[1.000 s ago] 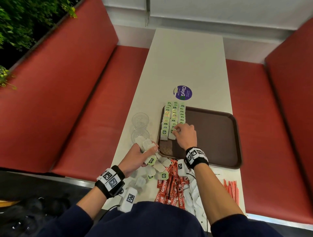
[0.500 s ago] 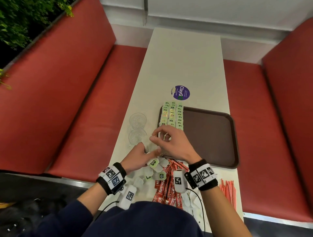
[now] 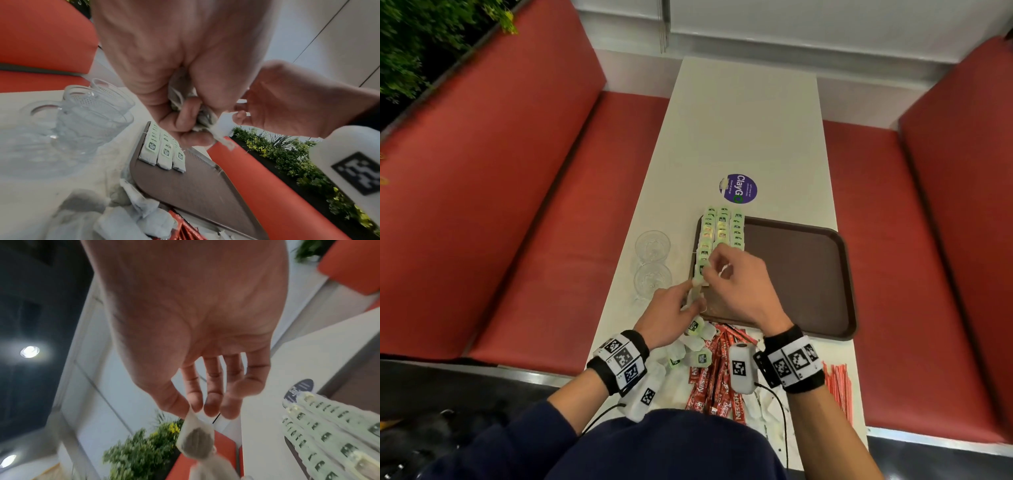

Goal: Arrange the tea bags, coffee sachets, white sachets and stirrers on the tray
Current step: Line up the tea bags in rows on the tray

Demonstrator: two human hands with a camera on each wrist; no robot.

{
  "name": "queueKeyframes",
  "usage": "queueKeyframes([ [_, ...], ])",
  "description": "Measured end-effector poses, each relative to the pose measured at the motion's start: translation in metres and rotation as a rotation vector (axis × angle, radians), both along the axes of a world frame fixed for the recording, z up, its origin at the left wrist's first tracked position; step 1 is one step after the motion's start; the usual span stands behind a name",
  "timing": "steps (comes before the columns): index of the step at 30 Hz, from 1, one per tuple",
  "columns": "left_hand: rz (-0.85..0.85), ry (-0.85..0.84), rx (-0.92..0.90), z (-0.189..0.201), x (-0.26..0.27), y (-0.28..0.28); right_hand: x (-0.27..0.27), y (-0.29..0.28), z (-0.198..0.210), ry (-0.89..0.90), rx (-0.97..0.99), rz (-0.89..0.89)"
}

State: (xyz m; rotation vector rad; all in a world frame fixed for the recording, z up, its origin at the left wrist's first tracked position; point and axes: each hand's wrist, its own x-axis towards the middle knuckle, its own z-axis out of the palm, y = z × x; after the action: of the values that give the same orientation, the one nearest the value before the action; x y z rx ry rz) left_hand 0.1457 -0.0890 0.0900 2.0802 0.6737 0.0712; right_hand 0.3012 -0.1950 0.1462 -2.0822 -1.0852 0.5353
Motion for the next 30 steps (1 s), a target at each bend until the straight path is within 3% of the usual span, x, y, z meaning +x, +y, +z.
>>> queueKeyframes([
  [5,0.037,-0.013,-0.042,-0.002,-0.004,0.004,0.046,-0.021,-0.008,0.096,0.146,-0.178],
  [11,0.105,-0.008,-0.114,-0.008,-0.016,0.010,0.091,-0.036,-0.075,0.063,-0.008,-0.191],
  [20,0.159,-0.011,-0.135,-0.009,-0.027,0.016,0.086,-0.017,-0.141,0.114,-0.144,-0.197],
  [30,0.186,-0.005,-0.179,-0.010,-0.028,0.016,0.083,-0.004,-0.160,0.044,-0.153,-0.363],
])
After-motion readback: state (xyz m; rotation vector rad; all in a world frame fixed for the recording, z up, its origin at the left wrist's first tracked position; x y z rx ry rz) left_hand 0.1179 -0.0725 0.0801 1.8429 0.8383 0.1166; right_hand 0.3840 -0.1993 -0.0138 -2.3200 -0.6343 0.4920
